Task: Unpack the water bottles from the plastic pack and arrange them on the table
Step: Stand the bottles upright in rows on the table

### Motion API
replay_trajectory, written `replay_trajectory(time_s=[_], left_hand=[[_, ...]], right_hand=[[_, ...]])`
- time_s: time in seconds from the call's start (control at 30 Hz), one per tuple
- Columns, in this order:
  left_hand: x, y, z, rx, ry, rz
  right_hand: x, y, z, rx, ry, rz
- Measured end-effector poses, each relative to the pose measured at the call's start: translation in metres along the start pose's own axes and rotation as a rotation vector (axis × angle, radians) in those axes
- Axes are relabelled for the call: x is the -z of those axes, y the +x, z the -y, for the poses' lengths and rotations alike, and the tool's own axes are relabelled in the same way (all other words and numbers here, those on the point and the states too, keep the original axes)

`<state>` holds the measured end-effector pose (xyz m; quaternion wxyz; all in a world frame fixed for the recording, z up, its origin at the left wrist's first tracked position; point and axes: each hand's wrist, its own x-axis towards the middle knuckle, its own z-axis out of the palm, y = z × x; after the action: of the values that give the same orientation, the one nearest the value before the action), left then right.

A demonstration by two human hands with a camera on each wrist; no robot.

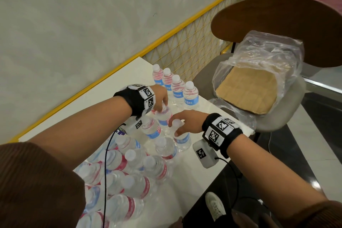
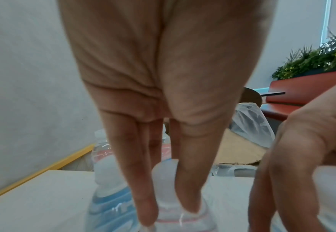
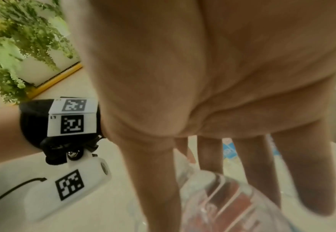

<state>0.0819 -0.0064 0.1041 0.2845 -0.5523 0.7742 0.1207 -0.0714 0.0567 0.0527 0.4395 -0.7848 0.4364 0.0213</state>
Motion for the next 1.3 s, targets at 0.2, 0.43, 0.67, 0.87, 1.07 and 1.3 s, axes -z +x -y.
replay_trajectory(time_s=[0.2,0.43,0.67,0.87,1.07,1.3], left_hand=[[0.001,0.003,-0.026,-0.070,-0.091,-0.097],[0.018,0.020,-0.065,-0.207,-0.101,-0.199],[0.028,0.035,-0.087,-0.250,-0.097,-0.257],[0.031,0.044,-0.096,-0.184,-0.081,-0.280],[0.028,0.052,-0.099,-0.066,-0.132,-0.289],[0.033,0.045,-0.086,-0.191,-0.171,-0.158]], right_hand=[[0.013,-0.018,-0.014,-0.080,-0.056,-0.205],[0.039,-0.037,-0.053,-0.272,-0.020,-0.426],[0.050,-0.045,-0.076,-0.315,-0.008,-0.407],[0.045,-0.044,-0.083,-0.326,0.091,-0.540],[0.040,-0.047,-0.092,-0.317,0.121,-0.499],[0.040,-0.048,-0.097,-0.310,0.141,-0.514]])
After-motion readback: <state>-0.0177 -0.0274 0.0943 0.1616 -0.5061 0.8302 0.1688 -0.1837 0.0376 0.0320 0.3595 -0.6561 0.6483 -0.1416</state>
